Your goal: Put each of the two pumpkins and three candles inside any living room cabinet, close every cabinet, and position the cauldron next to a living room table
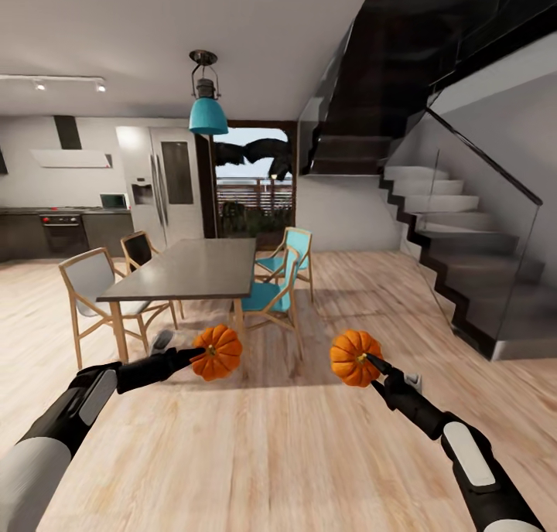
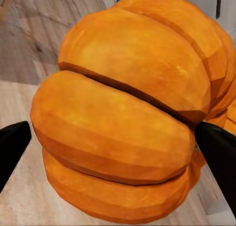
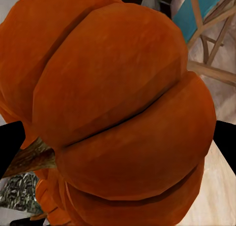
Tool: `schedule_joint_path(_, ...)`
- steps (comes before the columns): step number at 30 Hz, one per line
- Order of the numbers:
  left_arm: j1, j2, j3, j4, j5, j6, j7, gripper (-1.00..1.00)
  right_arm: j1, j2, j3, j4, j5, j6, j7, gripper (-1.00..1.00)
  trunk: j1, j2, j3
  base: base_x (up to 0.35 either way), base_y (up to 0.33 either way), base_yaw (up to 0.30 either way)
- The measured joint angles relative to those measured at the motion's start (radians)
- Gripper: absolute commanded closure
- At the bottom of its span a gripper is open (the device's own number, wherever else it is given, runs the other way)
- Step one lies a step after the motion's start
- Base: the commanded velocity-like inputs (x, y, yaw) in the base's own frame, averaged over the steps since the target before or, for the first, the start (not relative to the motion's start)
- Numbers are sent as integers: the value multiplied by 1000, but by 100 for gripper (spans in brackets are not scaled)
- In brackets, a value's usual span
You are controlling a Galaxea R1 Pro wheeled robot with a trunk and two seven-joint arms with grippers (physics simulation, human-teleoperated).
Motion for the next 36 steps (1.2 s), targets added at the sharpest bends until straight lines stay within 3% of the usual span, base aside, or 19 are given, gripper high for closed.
schedule_joint_path(7, 0, 0, 3, -1, 1, 0, -1, 100, 0, 1, 2, 0, 1, 0, 0, 100, 0, 0, 6, 181, 0, 237)
schedule_joint_path(22, 1, 0, 8, 0, 7, 0, -3, 100, 0, 2, 5, 0, 1, 0, -1, 100, 1, 0, 21, 15, -2, 240)
schedule_joint_path(36, 1, 1, 9, 10, 11, 6, 5, 100, -1, 2, 6, -1, -4, 2, -1, 100, 0, 0, 35, 124, -194, 240)
